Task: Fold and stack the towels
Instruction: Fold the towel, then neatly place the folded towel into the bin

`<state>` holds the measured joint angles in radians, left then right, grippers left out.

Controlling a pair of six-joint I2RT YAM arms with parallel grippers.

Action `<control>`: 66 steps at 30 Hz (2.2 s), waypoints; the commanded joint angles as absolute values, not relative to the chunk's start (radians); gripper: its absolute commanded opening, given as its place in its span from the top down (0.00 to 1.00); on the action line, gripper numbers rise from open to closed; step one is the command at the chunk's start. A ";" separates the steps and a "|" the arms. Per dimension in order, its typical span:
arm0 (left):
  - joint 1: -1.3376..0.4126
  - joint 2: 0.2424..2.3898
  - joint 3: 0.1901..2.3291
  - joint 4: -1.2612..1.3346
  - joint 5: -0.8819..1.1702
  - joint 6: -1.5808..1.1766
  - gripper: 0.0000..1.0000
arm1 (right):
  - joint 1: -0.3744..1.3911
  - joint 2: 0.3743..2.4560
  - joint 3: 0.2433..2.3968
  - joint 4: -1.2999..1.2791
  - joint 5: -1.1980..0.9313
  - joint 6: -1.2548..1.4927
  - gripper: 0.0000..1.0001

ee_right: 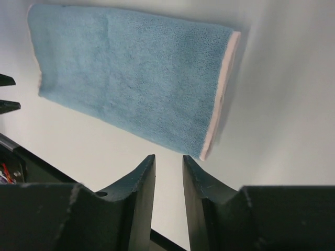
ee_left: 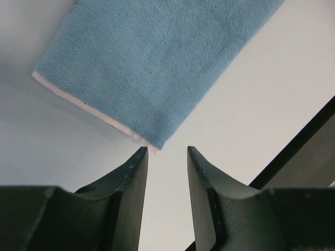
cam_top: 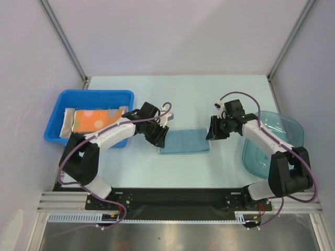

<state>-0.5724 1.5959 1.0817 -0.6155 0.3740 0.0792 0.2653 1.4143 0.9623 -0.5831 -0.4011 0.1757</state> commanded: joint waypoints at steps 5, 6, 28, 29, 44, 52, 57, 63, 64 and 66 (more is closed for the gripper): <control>-0.583 1.577 0.956 -0.388 0.393 -0.142 0.59 | 0.308 1.483 0.890 -0.342 -0.423 0.353 0.69; -0.584 1.581 0.936 -0.350 0.387 -0.175 0.59 | 0.310 1.494 0.855 -0.325 -0.419 0.359 0.71; -0.563 1.716 1.174 -0.382 0.175 -0.298 0.51 | 0.256 1.665 0.989 -0.227 -0.385 0.293 0.71; -0.563 1.735 1.170 -0.371 0.176 -0.298 0.51 | 0.252 1.684 0.997 -0.219 -0.385 0.285 0.71; -0.491 1.565 1.119 -0.431 0.061 -0.340 0.34 | 0.270 1.609 1.080 -0.344 -0.275 0.201 0.69; -0.491 1.482 0.819 -0.181 0.221 -0.526 0.31 | 0.284 1.435 1.011 -0.368 -0.301 0.225 0.66; -0.514 1.511 0.767 -0.132 0.186 -0.591 0.32 | 0.284 1.352 1.006 -0.394 -0.296 0.210 0.63; -0.566 1.620 0.762 -0.100 0.176 -0.652 0.35 | 0.284 1.252 0.977 -0.423 -0.270 0.224 0.29; -0.574 1.632 0.764 -0.103 0.172 -0.655 0.36 | 0.285 1.238 0.971 -0.416 -0.271 0.232 0.15; -0.587 1.661 0.765 -0.110 0.158 -0.679 0.38 | 0.284 1.192 0.948 -0.405 -0.279 0.248 0.00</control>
